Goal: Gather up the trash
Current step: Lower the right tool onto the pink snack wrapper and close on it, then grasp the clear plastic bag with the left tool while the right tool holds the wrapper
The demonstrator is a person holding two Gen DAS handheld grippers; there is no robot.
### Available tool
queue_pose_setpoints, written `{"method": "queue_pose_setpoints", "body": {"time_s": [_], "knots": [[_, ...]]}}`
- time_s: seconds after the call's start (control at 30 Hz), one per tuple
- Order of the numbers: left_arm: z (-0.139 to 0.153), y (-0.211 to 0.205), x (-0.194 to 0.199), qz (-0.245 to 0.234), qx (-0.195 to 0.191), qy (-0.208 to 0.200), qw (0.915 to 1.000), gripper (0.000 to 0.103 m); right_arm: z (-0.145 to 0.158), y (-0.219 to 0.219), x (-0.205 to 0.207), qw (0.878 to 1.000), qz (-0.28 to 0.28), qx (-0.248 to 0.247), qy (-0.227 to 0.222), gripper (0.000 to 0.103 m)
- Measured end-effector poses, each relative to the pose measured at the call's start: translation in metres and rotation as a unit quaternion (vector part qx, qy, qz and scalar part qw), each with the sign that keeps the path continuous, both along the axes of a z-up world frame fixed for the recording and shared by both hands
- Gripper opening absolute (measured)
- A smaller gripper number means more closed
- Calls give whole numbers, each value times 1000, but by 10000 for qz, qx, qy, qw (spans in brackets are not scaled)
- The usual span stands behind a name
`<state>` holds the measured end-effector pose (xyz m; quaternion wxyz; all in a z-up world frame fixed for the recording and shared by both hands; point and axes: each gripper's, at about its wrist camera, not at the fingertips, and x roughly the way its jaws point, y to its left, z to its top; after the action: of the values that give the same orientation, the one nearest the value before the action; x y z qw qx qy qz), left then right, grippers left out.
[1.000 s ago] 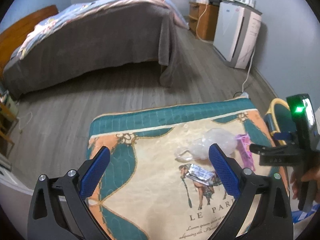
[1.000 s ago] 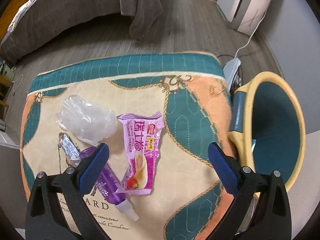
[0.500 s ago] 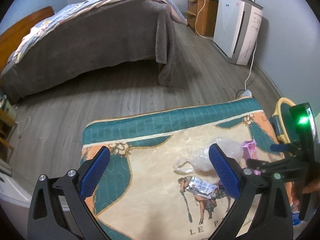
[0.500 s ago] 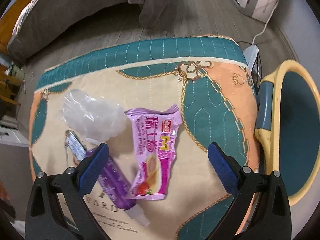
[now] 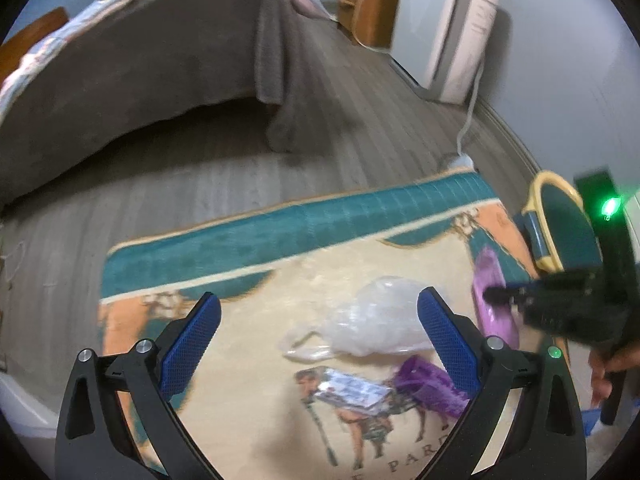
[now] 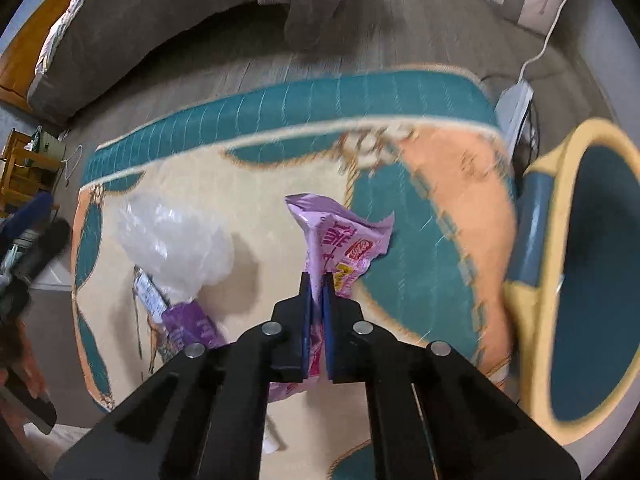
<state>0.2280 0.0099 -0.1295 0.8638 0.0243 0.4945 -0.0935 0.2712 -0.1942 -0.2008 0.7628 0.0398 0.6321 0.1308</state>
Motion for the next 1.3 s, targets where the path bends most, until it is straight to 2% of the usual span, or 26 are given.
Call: {"method": "queue_pose_setpoints", "body": {"time_s": [0.23, 0.4, 0.43, 0.47, 0.53, 0.57, 0.67, 0.77, 0.93, 1.07, 1.3], "knots": [[-25, -41, 4, -748, 299, 251, 9964, 97, 11, -11, 18, 9994, 10, -185, -279, 4], [-48, -47, 10, -859, 532, 736, 9922, 93, 8, -11, 21, 9994, 58, -250, -253, 4], [-52, -47, 11, -883, 570, 799, 9912, 86, 8, -12, 22, 9993, 75, -260, -252, 4], [-55, -46, 13, -920, 554, 885, 9903, 70, 7, -10, 23, 9993, 90, -271, -254, 4], [-59, -44, 16, -942, 438, 1070, 9888, 49, 7, -8, 24, 9993, 117, -267, -253, 4], [-59, -42, 17, -922, 419, 1094, 9888, 41, 7, -7, 24, 9992, 135, -265, -253, 4], [-53, -40, 18, -924, 380, 1027, 9897, 29, 6, -3, 23, 9989, 199, -333, -274, 4], [-40, -35, 19, -840, 358, 789, 9927, 26, 8, -2, 22, 9989, 196, -311, -306, 4], [-11, -25, 14, -605, 328, 238, 9973, 25, 22, 2, 16, 9979, 204, -259, -550, 4], [4, -24, 9, -541, 233, 72, 9982, 25, 38, -2, 10, 9962, 183, -288, -803, 4], [22, -27, -17, -566, 283, -113, 9979, 25, 52, -12, -8, 9952, 99, -331, -919, 4]]}}
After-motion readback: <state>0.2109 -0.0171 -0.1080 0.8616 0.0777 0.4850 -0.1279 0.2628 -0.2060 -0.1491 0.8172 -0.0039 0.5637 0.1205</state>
